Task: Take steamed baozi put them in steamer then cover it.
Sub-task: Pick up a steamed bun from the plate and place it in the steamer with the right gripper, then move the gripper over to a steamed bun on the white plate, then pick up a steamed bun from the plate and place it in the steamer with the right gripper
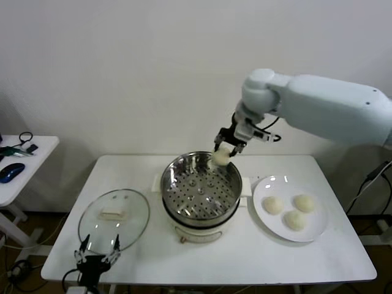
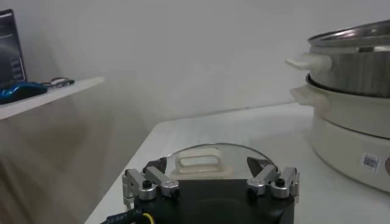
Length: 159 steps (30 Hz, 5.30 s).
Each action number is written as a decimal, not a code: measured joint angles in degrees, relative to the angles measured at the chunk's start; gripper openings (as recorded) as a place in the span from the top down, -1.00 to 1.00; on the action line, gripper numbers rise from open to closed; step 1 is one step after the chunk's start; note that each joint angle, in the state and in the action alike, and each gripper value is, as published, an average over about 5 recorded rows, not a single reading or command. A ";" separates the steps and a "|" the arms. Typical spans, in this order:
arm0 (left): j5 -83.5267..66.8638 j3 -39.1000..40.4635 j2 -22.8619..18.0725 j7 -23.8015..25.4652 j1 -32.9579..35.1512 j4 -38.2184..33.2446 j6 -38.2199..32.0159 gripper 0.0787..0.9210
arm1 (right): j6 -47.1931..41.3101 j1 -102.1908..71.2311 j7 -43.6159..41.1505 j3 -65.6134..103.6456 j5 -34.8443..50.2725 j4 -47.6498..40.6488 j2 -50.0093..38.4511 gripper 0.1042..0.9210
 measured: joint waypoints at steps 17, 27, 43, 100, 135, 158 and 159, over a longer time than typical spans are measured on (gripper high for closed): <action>-0.04 -0.08 -0.18 -0.36 0.08 0.15 -0.19 -0.77 | 6.90 -14.81 7.40 6.74 -16.24 -13.58 10.40 -0.05; 0.01 0.27 -0.13 -0.40 -0.20 0.50 -0.16 -0.77 | 8.31 -17.16 8.05 7.25 -16.95 -19.25 12.55 -0.17; 0.78 0.52 -0.18 -0.20 0.03 -0.07 0.19 -0.77 | 6.35 -7.19 3.63 1.29 0.86 -17.92 8.63 -0.76; 0.38 0.10 0.29 -0.26 0.84 -0.40 -0.59 -0.77 | -45.16 -28.36 9.29 5.08 21.57 -13.85 -15.93 -0.16; 0.40 -0.03 0.26 -0.42 -1.01 0.13 -0.19 -0.77 | -56.81 6.89 14.13 -8.61 52.64 5.85 4.93 -0.16; 0.58 -0.15 0.54 -0.61 -0.80 -0.02 -0.51 -0.77 | -60.55 -8.19 19.18 -5.73 45.24 -5.02 16.91 -0.23; 0.64 -0.11 0.47 -0.60 -0.83 -0.13 -0.46 -0.77 | -60.56 -8.33 19.21 -5.63 45.11 -5.13 16.96 -0.28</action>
